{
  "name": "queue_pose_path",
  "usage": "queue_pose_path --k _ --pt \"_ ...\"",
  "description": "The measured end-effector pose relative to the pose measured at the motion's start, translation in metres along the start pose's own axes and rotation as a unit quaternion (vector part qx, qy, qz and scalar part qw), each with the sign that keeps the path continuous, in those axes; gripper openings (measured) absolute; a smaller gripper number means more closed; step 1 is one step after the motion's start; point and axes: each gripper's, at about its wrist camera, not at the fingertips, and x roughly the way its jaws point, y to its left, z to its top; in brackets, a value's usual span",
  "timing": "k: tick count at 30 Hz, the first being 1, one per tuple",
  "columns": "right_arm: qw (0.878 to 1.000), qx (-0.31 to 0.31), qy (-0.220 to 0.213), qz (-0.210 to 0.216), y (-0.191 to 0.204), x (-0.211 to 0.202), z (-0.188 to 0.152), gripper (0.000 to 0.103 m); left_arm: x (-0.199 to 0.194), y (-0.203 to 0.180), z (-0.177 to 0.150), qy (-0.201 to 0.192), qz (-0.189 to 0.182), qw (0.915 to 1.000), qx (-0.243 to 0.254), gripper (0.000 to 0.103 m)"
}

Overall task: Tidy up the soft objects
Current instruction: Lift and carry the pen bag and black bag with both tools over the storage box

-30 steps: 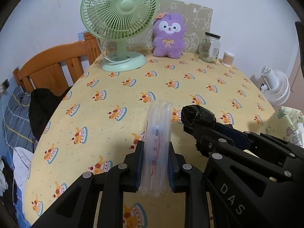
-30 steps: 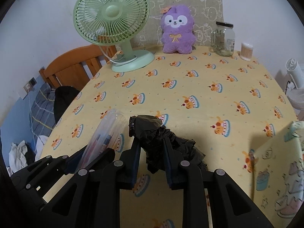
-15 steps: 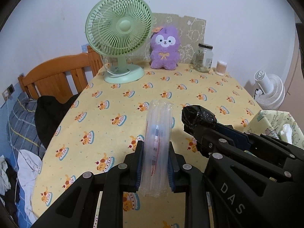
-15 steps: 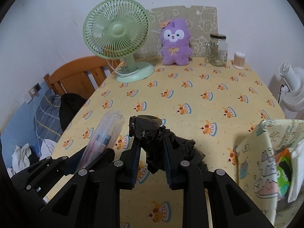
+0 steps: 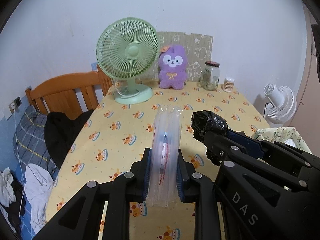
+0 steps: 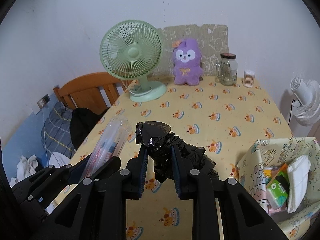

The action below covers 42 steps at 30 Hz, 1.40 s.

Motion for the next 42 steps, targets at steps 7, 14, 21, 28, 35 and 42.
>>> queue_pose_path --k 7,14,21,28,35,42 --pt "1.000 -0.002 -0.019 0.000 -0.005 -0.019 0.007 0.026 -0.015 -0.010 0.007 -0.019 0.000 0.9998 0.003 0.021" --pt "0.999 -0.002 -0.033 -0.003 -0.016 -0.036 0.009 0.026 -0.025 -0.025 0.010 -0.030 -0.003 0.9995 0.009 0.021" --pt "0.999 0.004 -0.043 -0.012 -0.033 -0.048 0.008 0.026 -0.028 -0.044 0.013 -0.039 -0.011 0.9991 0.014 0.021" --pt "0.998 0.014 -0.047 -0.031 -0.057 -0.054 0.008 0.026 -0.024 -0.067 0.016 -0.039 -0.021 0.9988 0.021 0.021" --pt "0.997 0.025 -0.050 -0.060 -0.085 -0.060 0.006 0.026 -0.017 -0.095 0.017 -0.038 -0.036 0.9979 0.039 0.021" --pt "0.994 0.034 -0.057 -0.085 -0.109 -0.067 0.004 0.026 -0.013 -0.122 0.019 -0.040 -0.054 0.9962 0.055 0.021"
